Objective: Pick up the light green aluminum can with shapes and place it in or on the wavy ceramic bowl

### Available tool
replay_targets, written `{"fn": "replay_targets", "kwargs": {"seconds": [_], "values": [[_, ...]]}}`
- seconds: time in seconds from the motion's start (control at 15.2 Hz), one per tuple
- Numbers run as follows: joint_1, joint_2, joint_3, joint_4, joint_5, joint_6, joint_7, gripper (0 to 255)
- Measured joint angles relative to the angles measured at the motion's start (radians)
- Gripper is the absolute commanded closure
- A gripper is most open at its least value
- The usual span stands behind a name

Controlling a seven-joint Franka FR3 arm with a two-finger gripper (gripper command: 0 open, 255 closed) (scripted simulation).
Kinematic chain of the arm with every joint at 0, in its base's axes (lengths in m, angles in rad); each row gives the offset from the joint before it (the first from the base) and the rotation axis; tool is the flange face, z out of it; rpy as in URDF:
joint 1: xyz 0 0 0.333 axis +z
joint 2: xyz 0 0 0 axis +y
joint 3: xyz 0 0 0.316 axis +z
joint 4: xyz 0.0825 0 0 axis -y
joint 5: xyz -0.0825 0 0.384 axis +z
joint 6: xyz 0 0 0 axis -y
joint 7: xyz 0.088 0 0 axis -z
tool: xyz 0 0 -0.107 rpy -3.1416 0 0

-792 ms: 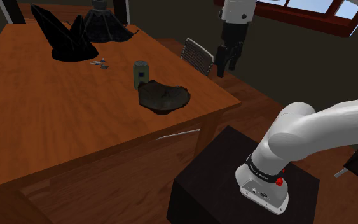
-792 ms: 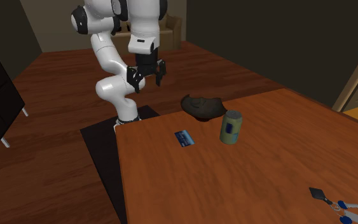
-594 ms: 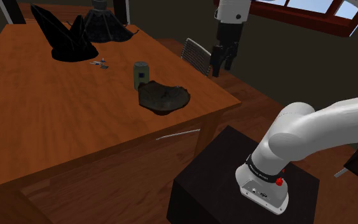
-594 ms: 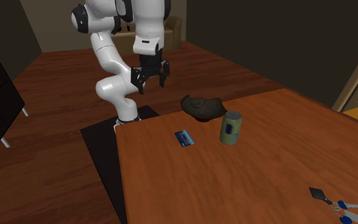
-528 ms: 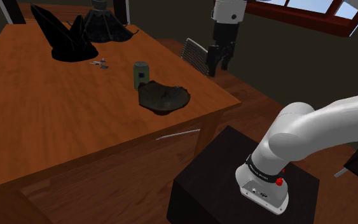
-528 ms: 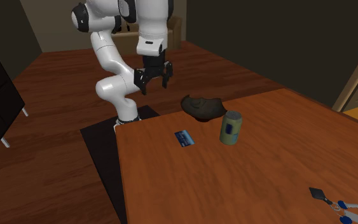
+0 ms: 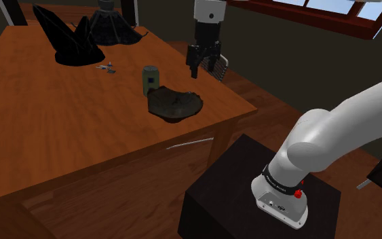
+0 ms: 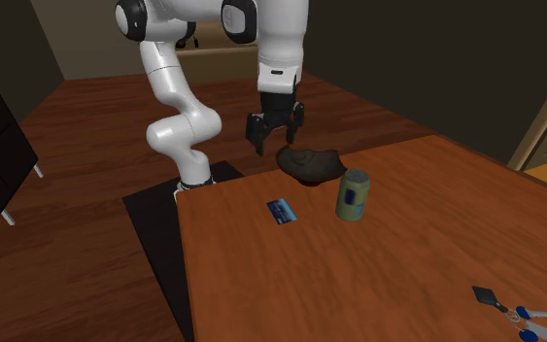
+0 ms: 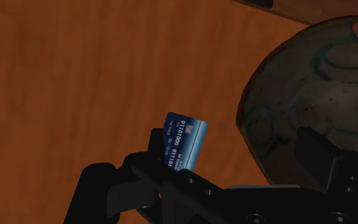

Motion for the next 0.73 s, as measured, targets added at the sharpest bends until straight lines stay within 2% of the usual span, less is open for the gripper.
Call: {"fn": "replay_targets", "kwargs": {"seconds": [0.4,0.73], "values": [[0.004,0.199,0.047,0.155,-0.011,0.075,0.076,0],[0.021,0.385,0.090,0.339,-0.040,0.102,0.162,0]]}}
